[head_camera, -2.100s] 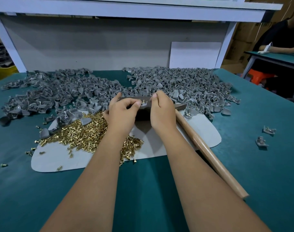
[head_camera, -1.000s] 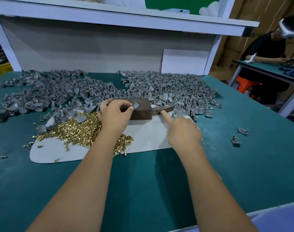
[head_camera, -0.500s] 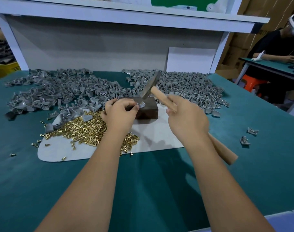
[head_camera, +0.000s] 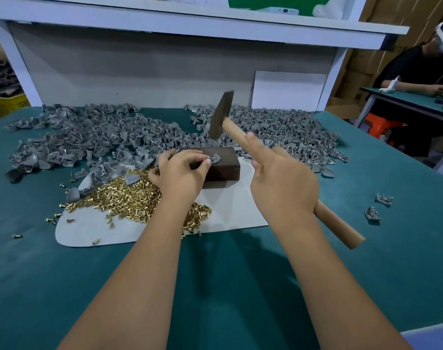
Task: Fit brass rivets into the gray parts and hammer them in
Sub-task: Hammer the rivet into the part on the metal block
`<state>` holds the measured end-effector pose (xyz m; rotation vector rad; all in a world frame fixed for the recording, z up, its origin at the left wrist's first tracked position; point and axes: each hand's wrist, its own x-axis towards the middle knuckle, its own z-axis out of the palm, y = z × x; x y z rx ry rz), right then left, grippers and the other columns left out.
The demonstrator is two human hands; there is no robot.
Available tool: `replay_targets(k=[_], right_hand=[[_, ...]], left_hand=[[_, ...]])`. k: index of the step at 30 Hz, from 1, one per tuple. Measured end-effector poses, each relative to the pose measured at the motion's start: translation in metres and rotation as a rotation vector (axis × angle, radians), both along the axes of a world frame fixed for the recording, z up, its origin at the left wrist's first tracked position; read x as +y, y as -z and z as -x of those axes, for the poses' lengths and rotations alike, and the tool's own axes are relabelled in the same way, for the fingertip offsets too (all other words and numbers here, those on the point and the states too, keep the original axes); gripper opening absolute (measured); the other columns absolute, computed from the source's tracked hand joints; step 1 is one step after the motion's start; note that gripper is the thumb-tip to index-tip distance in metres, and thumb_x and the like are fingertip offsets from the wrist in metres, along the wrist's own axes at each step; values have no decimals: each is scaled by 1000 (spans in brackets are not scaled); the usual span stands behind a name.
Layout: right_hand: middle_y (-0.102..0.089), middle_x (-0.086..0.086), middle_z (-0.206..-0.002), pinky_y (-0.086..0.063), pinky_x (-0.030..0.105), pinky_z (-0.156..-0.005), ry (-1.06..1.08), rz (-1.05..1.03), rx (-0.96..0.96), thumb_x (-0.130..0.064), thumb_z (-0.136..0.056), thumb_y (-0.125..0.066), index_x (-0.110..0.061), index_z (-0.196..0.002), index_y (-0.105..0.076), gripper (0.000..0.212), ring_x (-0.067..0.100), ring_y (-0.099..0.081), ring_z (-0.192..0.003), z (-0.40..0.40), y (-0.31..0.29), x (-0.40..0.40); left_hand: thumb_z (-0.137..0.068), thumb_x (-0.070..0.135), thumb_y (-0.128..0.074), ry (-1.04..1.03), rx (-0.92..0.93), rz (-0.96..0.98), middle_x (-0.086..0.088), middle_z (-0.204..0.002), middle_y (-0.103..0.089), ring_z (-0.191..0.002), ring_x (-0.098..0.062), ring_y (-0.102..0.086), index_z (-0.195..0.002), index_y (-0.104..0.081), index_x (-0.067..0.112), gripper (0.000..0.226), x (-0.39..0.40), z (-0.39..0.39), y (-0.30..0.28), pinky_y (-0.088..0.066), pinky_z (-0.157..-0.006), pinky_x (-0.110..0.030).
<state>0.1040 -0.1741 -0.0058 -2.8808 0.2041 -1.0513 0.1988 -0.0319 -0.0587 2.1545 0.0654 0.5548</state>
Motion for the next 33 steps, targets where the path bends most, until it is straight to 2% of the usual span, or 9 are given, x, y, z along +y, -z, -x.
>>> replay_targets(k=[3, 8, 13, 16, 20, 22, 26, 31, 33], right_hand=[[-54, -4, -85, -15, 27, -45, -33, 21, 128, -23, -93, -52, -49, -137, -35, 54, 21, -40, -59, 1, -3, 0], [-41, -6, -74, -14, 22, -44, 42, -24, -40, -21, -90, -56, -45, -138, -37, 57, 16, -31, -46, 0, -17, -1], [-59, -3, -90, -22, 28, -48, -28, 73, 137, -21, -93, -52, -49, -139, -32, 57, 25, -55, -67, 7, -6, 2], [-49, -6, -79, -15, 23, -44, -20, 60, 62, -24, -93, -53, -54, -137, -28, 59, 20, -42, -55, 8, -14, 4], [-42, -7, -68, -11, 17, -44, 18, -9, -168, -20, -86, -64, -43, -134, -48, 55, 10, -21, -41, 9, -24, 4], [-47, -5, -69, -9, 18, -45, 22, -9, -168, -18, -85, -64, -42, -133, -49, 56, 16, -27, -42, 11, -24, 5], [-60, -3, -86, -17, 26, -46, -39, 119, 58, -16, -91, -53, -53, -140, -22, 68, 26, -53, -62, 13, -7, 7], [-42, -5, -71, -11, 21, -44, 18, 53, -41, -18, -87, -60, -49, -136, -39, 62, 14, -24, -43, 5, -17, 4], [-42, -5, -70, -9, 20, -44, 40, 23, -85, -18, -85, -63, -44, -135, -43, 60, 14, -21, -42, 6, -18, 5]], left_hand=[[-86, 46, -71, 13, 14, -3, 34, -94, -58, -135, -9, -29, -88, -76, 39, 9, 1, -1, 1, -10, -101, -39], [-85, 48, -71, -17, 25, -42, 28, -108, -67, -136, -10, -32, -90, -77, 40, 11, -1, -3, 2, -14, -107, -48], [-85, 47, -72, 15, 21, 16, 34, -102, -60, -135, -9, -30, -89, -75, 42, 7, 1, 0, 1, -10, -103, -41], [-85, 49, -70, -22, 38, -37, 31, -110, -64, -136, -8, -30, -91, -76, 42, 11, 0, 0, -1, -13, -103, -42], [-87, 51, -67, 25, -7, -44, 31, -107, -61, -133, -9, -29, -95, -76, 42, 15, 2, 0, 3, -15, -101, -42], [-86, 51, -67, 22, -4, -39, 32, -106, -61, -132, -8, -29, -94, -76, 43, 14, 2, 0, 4, -16, -101, -43], [-85, 49, -70, -8, 8, -28, 29, -113, -65, -134, -7, -35, -91, -76, 43, 11, 0, -3, 4, -16, -103, -44], [-86, 51, -68, -20, 51, -69, 22, -124, -65, -137, -7, -36, -94, -76, 44, 13, 1, -5, 4, -17, -107, -46], [-87, 50, -68, -2, 25, -70, 23, -122, -66, -137, -9, -37, -96, -76, 44, 14, 1, -5, 4, -18, -106, -48]])
